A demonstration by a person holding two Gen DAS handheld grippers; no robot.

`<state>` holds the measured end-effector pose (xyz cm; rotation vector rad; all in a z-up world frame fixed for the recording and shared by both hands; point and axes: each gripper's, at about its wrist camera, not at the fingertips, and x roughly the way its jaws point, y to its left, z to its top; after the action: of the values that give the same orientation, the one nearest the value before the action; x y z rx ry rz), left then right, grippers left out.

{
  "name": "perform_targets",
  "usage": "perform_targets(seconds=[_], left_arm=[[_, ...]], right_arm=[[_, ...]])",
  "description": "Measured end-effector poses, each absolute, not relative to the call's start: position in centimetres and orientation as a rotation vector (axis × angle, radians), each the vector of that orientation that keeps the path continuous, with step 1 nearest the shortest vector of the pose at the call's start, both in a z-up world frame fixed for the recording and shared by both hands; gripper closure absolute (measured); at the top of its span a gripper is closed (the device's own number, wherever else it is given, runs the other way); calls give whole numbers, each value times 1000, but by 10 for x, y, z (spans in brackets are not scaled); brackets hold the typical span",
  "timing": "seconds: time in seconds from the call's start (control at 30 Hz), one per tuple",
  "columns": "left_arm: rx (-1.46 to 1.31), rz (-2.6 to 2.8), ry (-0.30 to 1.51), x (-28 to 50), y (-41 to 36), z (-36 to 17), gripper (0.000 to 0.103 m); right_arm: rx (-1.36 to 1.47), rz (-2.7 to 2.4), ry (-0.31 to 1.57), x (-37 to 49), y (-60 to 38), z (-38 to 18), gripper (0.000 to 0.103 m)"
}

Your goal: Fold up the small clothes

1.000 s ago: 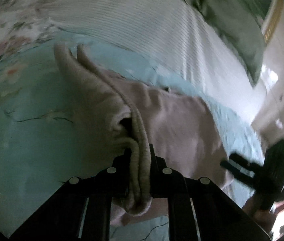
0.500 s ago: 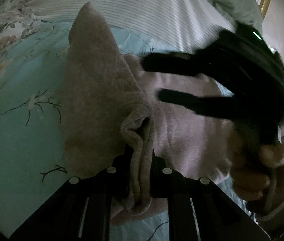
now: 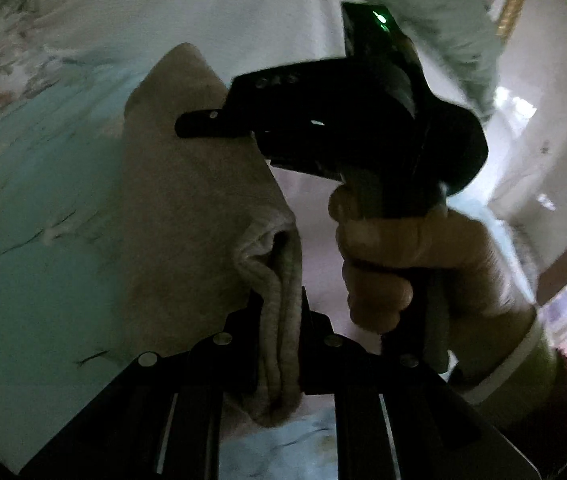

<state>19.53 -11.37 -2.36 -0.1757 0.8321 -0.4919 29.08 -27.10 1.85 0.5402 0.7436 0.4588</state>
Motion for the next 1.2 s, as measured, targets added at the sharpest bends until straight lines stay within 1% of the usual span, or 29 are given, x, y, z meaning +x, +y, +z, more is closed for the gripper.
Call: perform_targets(seconds=[0.13, 0.2, 0.3, 0.43, 0.5, 0.57, 0.73, 0.83, 0.87, 0.93, 0.97, 1.0, 1.03, 1.07, 1.1, 1.13, 1.17, 1.2], left_arm=[[-164, -573, 807, 194, -152, -8, 91], [-157, -613, 811, 196, -175, -8, 91], [-149, -675, 832, 202, -207, -17, 91], [-120, -735, 906, 207, -244, -44, 91], [-98, -738, 940, 208, -257, -58, 91], [-98, -736, 959, 208, -262, -64, 91], [-117, -756, 920, 208, -266, -55, 91], [-125, -781, 905, 204, -270, -54, 90], [-115, -783, 910, 204, -276, -56, 89], [-80, -783, 941, 205, -286, -65, 87], [-69, -773, 971, 207, -288, -73, 82], [-71, -769, 999, 208, -286, -80, 81], [-84, -771, 1018, 209, -283, -86, 80], [-95, -772, 1023, 208, -279, -86, 78], [-108, -779, 1026, 206, -273, -85, 75], [-116, -789, 1027, 205, -267, -83, 67], [-116, -792, 1024, 201, -260, -80, 52], [-116, -787, 1022, 198, -252, -76, 43]], right_arm=[[516, 346, 704, 256, -328, 38, 90], [530, 291, 701, 240, -359, 36, 90], [562, 215, 723, 222, -395, 18, 90], [607, 144, 770, 209, -424, -15, 90], [640, 141, 778, 206, -434, -25, 90], [638, 151, 763, 204, -437, -23, 90], [602, 167, 690, 200, -438, 0, 90], [584, 116, 715, 198, -443, -7, 90], [572, 95, 743, 199, -442, -13, 90], [585, 79, 776, 199, -444, -26, 86], [598, 75, 768, 196, -446, -27, 86], [612, 71, 756, 192, -448, -27, 82], [622, 61, 746, 188, -449, -25, 76], [627, 48, 733, 183, -451, -23, 72], [625, 38, 721, 177, -451, -19, 66], [617, 29, 712, 171, -450, -15, 56], [611, 23, 707, 167, -449, -13, 50], [605, 20, 700, 162, -447, -9, 40]])
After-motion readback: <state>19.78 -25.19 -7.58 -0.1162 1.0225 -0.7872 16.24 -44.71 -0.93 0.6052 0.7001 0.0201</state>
